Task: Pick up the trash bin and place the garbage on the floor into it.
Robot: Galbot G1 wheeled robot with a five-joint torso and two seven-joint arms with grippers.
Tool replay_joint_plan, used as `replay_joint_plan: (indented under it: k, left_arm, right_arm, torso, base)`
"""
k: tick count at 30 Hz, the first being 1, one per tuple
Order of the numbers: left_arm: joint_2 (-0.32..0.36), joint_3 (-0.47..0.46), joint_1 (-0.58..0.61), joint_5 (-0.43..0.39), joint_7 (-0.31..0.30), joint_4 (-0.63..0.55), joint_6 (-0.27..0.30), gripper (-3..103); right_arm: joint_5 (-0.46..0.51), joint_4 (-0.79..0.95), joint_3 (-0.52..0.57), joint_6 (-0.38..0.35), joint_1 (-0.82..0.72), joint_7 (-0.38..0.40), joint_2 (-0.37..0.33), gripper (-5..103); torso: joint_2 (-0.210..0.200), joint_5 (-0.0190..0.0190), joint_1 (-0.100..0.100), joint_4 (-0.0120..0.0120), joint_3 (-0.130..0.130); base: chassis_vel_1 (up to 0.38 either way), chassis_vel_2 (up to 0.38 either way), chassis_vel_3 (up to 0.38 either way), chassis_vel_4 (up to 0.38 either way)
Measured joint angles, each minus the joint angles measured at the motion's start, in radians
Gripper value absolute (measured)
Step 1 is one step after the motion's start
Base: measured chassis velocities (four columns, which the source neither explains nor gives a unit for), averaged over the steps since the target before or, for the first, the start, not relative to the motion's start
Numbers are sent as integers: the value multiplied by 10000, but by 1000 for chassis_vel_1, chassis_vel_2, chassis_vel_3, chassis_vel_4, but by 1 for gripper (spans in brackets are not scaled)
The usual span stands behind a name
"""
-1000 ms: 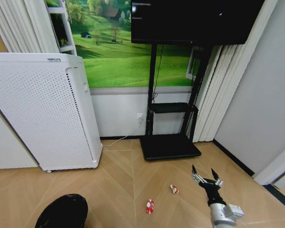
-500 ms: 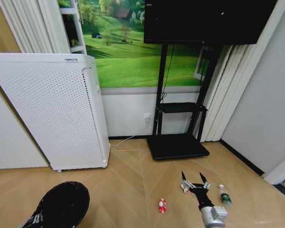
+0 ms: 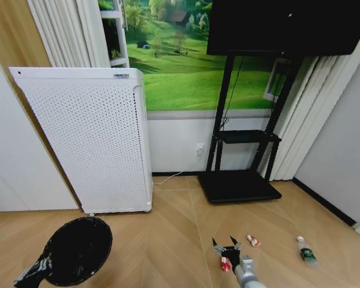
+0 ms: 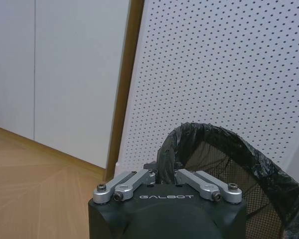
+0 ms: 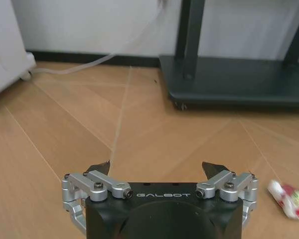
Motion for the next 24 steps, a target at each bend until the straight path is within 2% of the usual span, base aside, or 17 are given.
replay_joint_plan:
  k: [10,15,20,24]
  left_arm:
    - [105,178,-81,107,-244,-322,97,7]
    - [117,259,8,187,-223,-518,149,7]
    - [72,314,15,239,-218,-602,176,7]
    - [66,275,26,229,-227,-614,202,7]
  right_arm:
    - [-370,-1900,-31,62,412,-28,184,100]
    - [-1129,-2980,-12,523,928,41,403,100]
    - [-1024,-3714,-108,328,1255,140,416,100]
    - [-1207,-4219,-89,498,1425,128,447,100]
  torso:
    - [0,-4,0,0,0]
    - [0,-2,0,3,-1]
    - [0,-3,0,3,0]
    - [0,-3,0,2,-1]
  base:
    - [-9,-11,7,7]
    - [0,0,0,0]
    - [0,0,0,0]
    - [0,0,0,0]
